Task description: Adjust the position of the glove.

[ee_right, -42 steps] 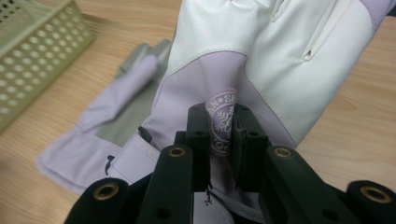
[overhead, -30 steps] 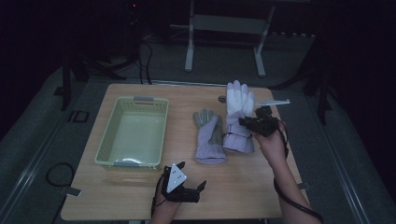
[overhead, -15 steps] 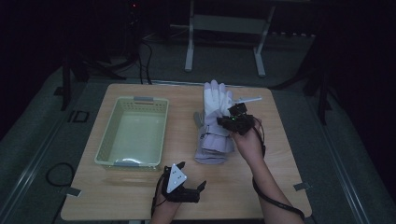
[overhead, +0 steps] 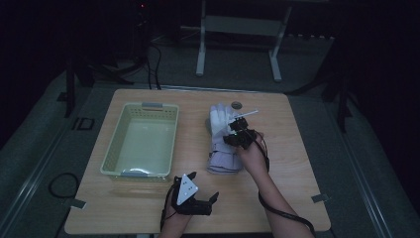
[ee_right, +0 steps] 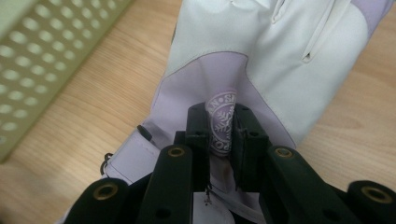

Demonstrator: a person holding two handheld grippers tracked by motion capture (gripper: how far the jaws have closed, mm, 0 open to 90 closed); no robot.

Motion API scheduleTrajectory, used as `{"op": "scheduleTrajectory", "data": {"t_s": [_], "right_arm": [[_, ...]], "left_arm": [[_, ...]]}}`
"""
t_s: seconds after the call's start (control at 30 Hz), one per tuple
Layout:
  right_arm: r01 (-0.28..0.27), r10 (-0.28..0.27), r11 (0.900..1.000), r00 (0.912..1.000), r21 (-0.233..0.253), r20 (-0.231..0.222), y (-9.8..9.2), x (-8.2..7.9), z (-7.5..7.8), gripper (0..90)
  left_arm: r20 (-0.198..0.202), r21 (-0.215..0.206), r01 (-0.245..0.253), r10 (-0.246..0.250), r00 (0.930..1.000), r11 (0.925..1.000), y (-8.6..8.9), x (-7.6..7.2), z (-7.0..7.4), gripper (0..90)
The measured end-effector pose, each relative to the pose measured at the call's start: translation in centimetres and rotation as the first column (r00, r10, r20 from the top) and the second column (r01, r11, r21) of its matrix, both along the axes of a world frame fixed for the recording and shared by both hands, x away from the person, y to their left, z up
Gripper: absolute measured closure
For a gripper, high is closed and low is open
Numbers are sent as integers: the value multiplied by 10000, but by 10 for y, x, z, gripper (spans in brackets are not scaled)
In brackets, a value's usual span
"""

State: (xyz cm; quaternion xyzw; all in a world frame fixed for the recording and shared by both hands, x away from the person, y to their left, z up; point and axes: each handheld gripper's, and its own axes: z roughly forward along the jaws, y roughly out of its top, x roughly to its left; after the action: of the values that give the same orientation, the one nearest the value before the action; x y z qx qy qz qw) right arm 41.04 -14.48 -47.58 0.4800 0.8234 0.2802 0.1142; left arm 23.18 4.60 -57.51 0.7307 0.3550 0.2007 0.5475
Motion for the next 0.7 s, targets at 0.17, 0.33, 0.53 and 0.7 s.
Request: {"op": "scheduleTrajectory", "data": {"t_s": [0.17,0.33,0.53,0.7], "right_arm": [[234,-231,9997,9994,94,-256,-2,4,-14,775],[190,-188,9998,9993,51,-323,0,7,-22,768],[154,-147,9997,9991,163,-388,1,10,-25,712],[-167,166,9998,9998,136,89,-3,7,-20,525]], "left_arm": [[-8,16,-4,4,10000,10000,0,0,0,2],[-21,7,-2,2,10000,10000,0,0,0,2],[-25,23,0,0,10000,10000,0,0,0,2],[-260,4,74,-74,9996,10000,0,3,0,2]]}}
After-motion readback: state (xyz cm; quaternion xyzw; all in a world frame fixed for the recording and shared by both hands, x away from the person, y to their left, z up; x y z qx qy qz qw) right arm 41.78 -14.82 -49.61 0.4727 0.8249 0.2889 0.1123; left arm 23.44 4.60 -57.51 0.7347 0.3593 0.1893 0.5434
